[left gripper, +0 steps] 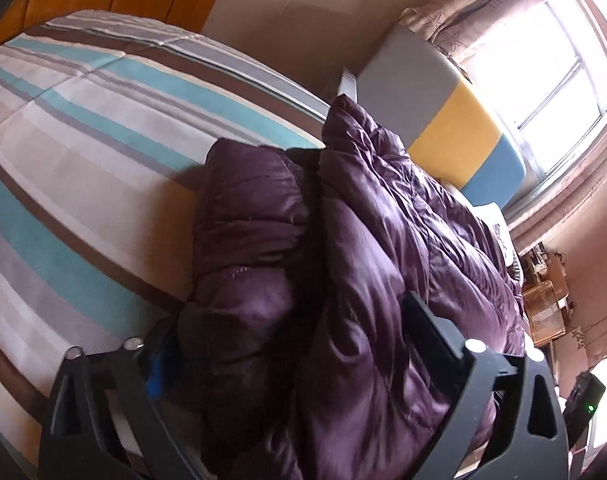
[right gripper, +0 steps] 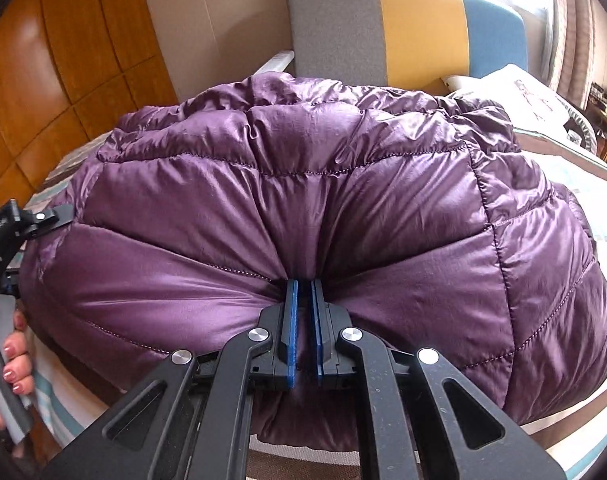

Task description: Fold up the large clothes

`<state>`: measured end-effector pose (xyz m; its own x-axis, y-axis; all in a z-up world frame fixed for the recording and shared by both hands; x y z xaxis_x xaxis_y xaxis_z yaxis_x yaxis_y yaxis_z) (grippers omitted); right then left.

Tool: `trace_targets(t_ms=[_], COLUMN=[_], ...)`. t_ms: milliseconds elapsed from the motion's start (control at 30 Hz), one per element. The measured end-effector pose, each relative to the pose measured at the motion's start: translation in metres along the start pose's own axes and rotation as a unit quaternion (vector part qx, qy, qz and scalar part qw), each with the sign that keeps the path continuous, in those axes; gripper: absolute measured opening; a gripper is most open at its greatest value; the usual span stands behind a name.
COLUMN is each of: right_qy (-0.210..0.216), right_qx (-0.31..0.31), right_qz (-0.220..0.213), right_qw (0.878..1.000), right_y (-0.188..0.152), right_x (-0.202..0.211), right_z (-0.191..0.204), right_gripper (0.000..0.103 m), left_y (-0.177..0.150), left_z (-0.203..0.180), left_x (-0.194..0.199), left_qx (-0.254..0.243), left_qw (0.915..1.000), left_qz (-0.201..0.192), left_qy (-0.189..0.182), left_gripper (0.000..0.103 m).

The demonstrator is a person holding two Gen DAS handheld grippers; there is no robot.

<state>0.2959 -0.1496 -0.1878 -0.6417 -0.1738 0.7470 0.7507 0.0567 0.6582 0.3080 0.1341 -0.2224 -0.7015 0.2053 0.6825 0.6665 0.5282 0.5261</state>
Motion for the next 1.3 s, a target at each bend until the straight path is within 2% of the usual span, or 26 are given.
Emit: trace_targets(t_ms=[33,167,233,300,333,367,400,467,500,567,800,967,1100,1200,1300], right_qy=[0.001,0.004,0.006,0.008,0.010,0.012,0.014,0.018,0.018,0.016,0.026,0.058,0.092,0.093,0.119], right_qx=[0.000,-0.005,-0.007,-0.009,-0.010,-0.010,-0.011,-0.017,-0.018,-0.019,-0.030,-0.048,-0.038,-0.003,-0.042], right_qz=[0.000,0.000,0.000,0.000,0.000,0.000,0.000,0.000,0.000,0.000,0.011,0.040,0.049,0.019,-0.044], right_qw=[1.000,1.000,1.000,1.000,1.000,1.000,1.000,1.000,1.000,1.000,0.999,0.996,0.994,0.995,0.991], right_y=[0.000,-0.002,-0.001,-0.001,-0.001,-0.001,-0.001,-0.001,-0.001,-0.001,-0.001,-0.012,-0.027,-0.023,0.005], right_x=[0.000,0.000,0.001,0.001,0.001,0.001,0.001,0.002,0.002,0.002,0.007,0.018,0.030,0.039,0.056], right_z=[0.000,0.000,-0.001,-0.003,-0.004,-0.005,-0.005,-0.006,-0.007,-0.007,-0.013,-0.006,0.017,0.027,0.020], right_gripper=[0.007,0.007,0.007,0.007,0.007,0.007,0.007,0.007,0.007,0.007,0.007,0.007,0.007,0.007,0.007], left_y=[0.003,0.003,-0.002,-0.004,-0.002,0.001,0.003,0.004,0.002,0.001,-0.001,-0.005,-0.001,-0.002,-0.004], left_z=[0.000,0.002,0.001,-0.002,-0.004,-0.005,-0.004,-0.004,-0.005,-0.008,-0.023,-0.025,-0.015,-0.003,0.007], left_x=[-0.003,-0.003,-0.001,-0.003,-0.005,-0.008,-0.009,-0.015,-0.016,-0.009,0.031,0.072,0.110,0.114,0.111], left_qx=[0.002,0.022,0.018,-0.005,-0.011,-0.004,0.007,0.053,0.061,0.057,0.038,0.020,-0.003,-0.010,0.010], left_qw=[1.0000,0.9990,0.9990,0.9995,0.9997,0.9999,0.9998,0.9969,0.9955,0.9957,0.9952,0.9940,0.9938,0.9952,0.9961], left_qz=[-0.005,-0.030,-0.035,-0.030,-0.023,-0.016,-0.010,0.015,0.028,0.019,-0.025,-0.046,-0.076,-0.076,-0.066], left_qy=[-0.003,-0.024,-0.019,0.001,0.005,-0.004,-0.013,-0.056,-0.067,-0.070,-0.087,-0.097,-0.081,-0.061,-0.057], left_gripper=[0.085,0.084,0.085,0.085,0.081,0.068,0.062,0.038,0.034,0.022,0.016,0.015,0.015,0.015,0.015])
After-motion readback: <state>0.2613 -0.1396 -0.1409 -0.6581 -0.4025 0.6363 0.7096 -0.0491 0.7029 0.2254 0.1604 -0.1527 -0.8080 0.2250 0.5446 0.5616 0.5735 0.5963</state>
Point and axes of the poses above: each gripper's, at about its wrist camera, not at the fingertips, and x roughly against the way its jaws point, z to its left, y to its top, the point moved 10 cm from there along -x, roughly the way its jaws point, and after that the axes turned 2 degrees about x, right-handed, at the moved point
